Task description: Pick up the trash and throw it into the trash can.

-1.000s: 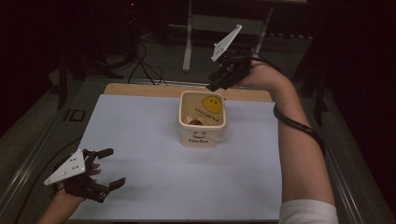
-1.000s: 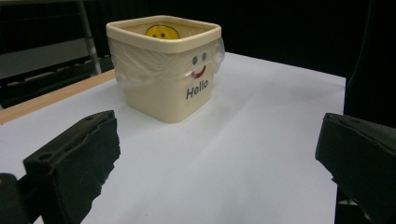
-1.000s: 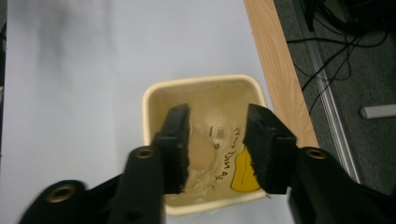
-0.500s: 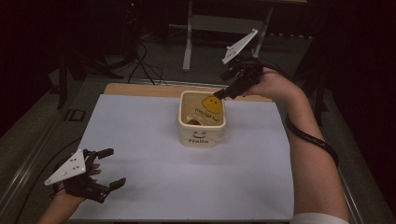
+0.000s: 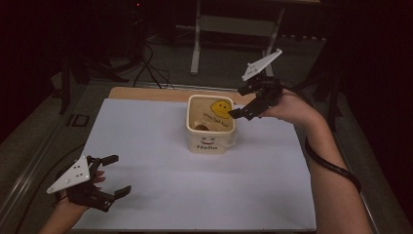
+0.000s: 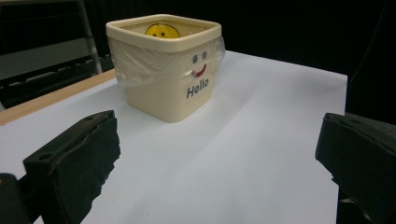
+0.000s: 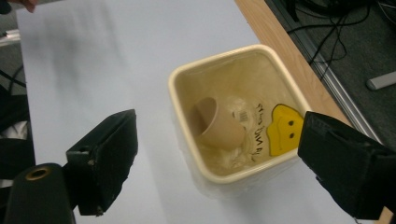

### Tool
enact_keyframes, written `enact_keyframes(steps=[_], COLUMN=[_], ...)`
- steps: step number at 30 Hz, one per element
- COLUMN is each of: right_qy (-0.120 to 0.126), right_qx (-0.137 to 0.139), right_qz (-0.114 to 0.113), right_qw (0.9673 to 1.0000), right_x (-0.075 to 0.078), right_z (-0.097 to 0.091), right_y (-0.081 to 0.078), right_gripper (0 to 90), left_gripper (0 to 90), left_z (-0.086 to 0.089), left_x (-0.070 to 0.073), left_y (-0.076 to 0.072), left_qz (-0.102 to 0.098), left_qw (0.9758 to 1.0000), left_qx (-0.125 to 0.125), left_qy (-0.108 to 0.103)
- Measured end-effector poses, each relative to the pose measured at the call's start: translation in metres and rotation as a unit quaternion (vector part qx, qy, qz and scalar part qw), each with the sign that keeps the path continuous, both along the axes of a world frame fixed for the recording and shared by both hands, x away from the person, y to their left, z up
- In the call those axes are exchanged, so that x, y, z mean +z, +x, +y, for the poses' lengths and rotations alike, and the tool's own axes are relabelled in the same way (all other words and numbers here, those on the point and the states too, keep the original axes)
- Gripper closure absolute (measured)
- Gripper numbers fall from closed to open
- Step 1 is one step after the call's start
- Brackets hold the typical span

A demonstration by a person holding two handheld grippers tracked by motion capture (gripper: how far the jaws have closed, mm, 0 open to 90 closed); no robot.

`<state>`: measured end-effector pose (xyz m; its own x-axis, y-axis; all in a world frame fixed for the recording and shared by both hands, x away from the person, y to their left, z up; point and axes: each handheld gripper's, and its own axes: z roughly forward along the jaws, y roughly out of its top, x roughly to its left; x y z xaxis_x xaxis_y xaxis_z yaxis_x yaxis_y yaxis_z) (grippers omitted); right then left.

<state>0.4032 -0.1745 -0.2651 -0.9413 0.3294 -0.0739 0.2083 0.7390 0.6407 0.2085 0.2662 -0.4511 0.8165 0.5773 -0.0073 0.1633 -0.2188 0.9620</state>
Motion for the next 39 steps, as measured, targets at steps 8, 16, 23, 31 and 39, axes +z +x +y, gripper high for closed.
enact_keyframes(steps=[8,16,23,31,39], right_qy=[0.024,0.041,0.077,0.110,0.117], right_qx=[-0.013,-0.029,-0.045,-0.060,-0.064], right_qz=[-0.005,-0.011,-0.008,0.004,0.014], right_qw=[0.9996,0.9987,0.9960,0.9921,0.9910], right_x=[-0.017,-0.049,-0.080,-0.115,-0.142], right_z=[-0.020,-0.037,-0.050,-0.066,-0.078], right_y=[-0.009,-0.021,-0.036,-0.052,-0.063], right_gripper=[10.3,10.3,10.3,10.4,10.4], left_gripper=[0.6,0.6,0.6,0.6,0.6], left_z=[-0.001,-0.001,-0.001,-0.001,-0.001], left_x=[0.000,0.000,0.000,-0.001,-0.001], left_y=[0.000,0.000,0.000,-0.001,0.000], left_qz=[0.000,0.000,0.000,0.001,0.002], left_qw=[1.0000,1.0000,1.0000,1.0000,1.0000], left_qx=[-0.001,-0.002,-0.002,-0.002,-0.003], left_qy=[0.001,0.003,0.002,0.003,0.003])
